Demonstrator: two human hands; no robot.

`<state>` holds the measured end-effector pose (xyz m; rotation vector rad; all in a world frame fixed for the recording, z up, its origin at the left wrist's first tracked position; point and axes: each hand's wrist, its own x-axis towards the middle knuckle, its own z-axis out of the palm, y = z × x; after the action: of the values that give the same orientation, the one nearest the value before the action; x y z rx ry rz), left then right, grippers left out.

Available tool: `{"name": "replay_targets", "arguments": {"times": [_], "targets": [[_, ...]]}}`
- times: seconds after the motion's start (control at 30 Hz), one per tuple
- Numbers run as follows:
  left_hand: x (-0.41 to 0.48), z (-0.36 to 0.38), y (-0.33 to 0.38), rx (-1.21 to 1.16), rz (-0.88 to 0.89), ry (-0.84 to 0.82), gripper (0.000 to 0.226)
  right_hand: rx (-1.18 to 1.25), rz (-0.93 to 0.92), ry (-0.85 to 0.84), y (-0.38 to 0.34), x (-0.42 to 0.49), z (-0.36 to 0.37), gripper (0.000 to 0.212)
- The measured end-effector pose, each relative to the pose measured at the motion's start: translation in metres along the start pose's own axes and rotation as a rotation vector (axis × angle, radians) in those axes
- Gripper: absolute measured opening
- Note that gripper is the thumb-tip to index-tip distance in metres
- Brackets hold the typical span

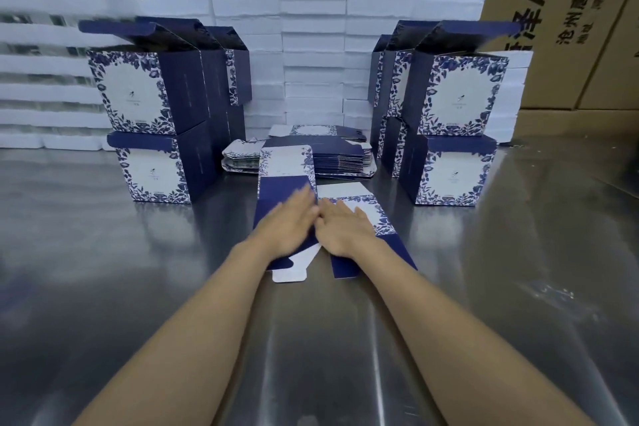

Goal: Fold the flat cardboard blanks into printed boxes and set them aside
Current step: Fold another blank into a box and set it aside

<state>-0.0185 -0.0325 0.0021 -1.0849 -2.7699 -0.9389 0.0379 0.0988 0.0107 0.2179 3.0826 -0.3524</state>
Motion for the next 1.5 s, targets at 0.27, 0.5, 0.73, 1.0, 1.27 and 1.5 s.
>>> {"name": "replay_targets", "arguments": {"times": [0.27,0.5,0.73,1.0,1.27,1.5], "targets": [[0.003,-0.003,-0.002,0.413,-0.215,-0.167,0.072,-0.001,0.313,0.0,0.055,-0.011,-0.011,0.07],[-0.013,-0.024,0.002,0.11,-0.425,0.395,0.036,0.902,0.214,0.48,0.06,-0.018,-0.023,0.032],[-0.007,-0.035,0.006,-0.832,-0.326,0.601,0.028,1.673,0.017,0.412,0.05,-0.029,-0.036,0.042],[-0.004,-0.034,0.004,-1.485,-0.23,0.531,0.039,1.549,-0.265,0.053,0.031,-0.035,-0.027,0.029],[-0.004,-0.032,0.002,-1.447,-0.213,0.404,0.038,1.756,-0.255,0.04,0.017,-0.025,-0.021,0.051],[-0.006,-0.023,0.029,-1.047,0.033,0.641,0.032,2.148,-0.151,0.277,0.019,-0.022,-0.026,0.045]]}}
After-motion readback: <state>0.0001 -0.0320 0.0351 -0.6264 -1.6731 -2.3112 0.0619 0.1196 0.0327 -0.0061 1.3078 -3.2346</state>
